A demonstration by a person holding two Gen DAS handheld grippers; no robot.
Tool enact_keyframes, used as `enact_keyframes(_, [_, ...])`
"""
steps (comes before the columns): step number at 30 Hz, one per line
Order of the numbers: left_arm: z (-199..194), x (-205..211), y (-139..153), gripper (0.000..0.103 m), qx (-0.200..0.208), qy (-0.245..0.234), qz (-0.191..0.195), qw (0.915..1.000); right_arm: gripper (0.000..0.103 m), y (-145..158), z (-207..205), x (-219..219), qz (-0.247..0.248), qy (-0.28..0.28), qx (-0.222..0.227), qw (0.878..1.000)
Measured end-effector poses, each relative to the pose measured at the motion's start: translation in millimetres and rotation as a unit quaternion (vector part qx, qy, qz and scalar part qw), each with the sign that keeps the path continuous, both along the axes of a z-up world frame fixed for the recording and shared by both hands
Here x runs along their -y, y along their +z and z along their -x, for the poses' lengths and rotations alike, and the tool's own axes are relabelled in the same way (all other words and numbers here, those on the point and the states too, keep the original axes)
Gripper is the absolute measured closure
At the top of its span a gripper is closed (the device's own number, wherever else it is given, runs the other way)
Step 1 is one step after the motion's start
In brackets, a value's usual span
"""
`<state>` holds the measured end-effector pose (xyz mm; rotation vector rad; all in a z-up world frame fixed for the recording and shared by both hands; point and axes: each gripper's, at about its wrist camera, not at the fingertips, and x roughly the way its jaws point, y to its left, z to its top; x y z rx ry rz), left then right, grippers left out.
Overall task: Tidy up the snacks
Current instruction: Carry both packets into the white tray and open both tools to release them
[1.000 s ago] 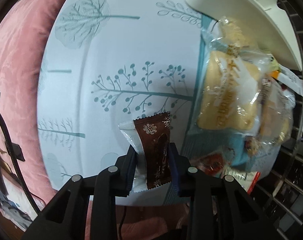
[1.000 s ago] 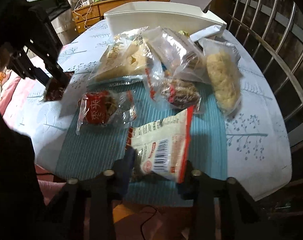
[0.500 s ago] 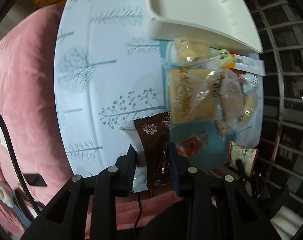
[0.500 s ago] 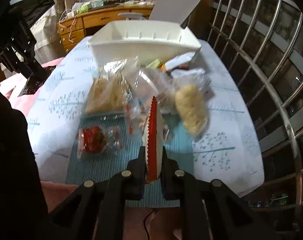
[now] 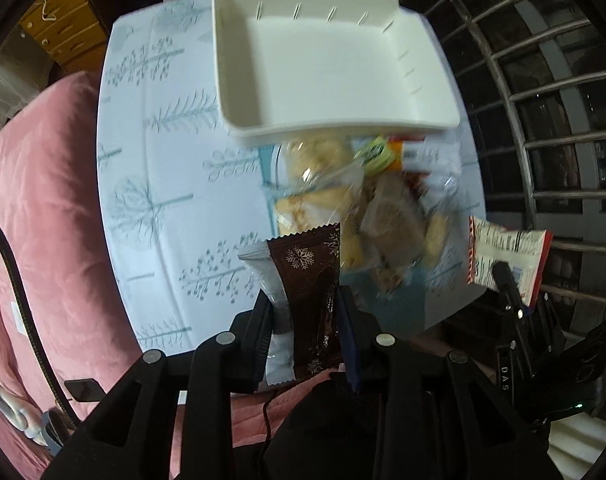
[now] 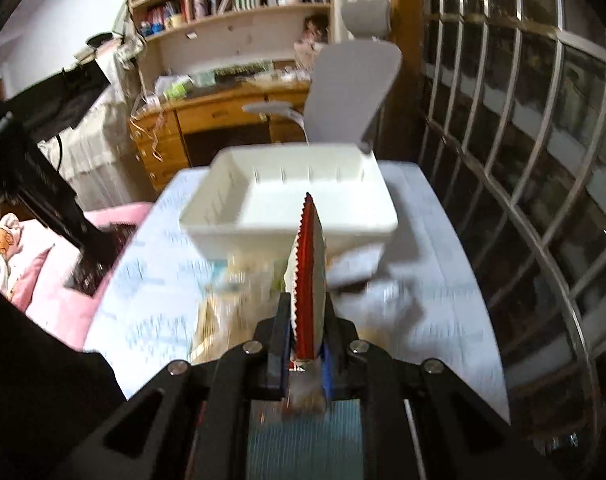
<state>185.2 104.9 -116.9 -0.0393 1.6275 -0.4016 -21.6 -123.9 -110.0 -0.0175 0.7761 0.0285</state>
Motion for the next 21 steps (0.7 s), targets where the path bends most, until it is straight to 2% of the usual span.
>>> enact_keyframes(5, [-19.6,18.3,18.0,0.074,0.021,0.026,-0.004,0.9994,0.091,20.8,-40.6,14.1,-0.015,0.04,0.033,0.999])
enact_keyframes(11, [-49.0,41.6,21.6,0.074,0.031,0.06,-0.002,0.9977,0.091,29.4,-89.9,31.3,-0.036,0.08,0.05,0.995])
enact_keyframes(14, [-69.8,56.2,18.9,0.074,0.041,0.079,-0.001,0.996,0.091,26.2,-113.7,38.3,-0.048,0.098,0.054,0.993])
enact_keyframes(21, [-108.6,80.0,3.3,0.074,0.068,0.106,0.002,0.992,0.091,2.1,-161.1,51.8,-0.075,0.128,0.025,0.989])
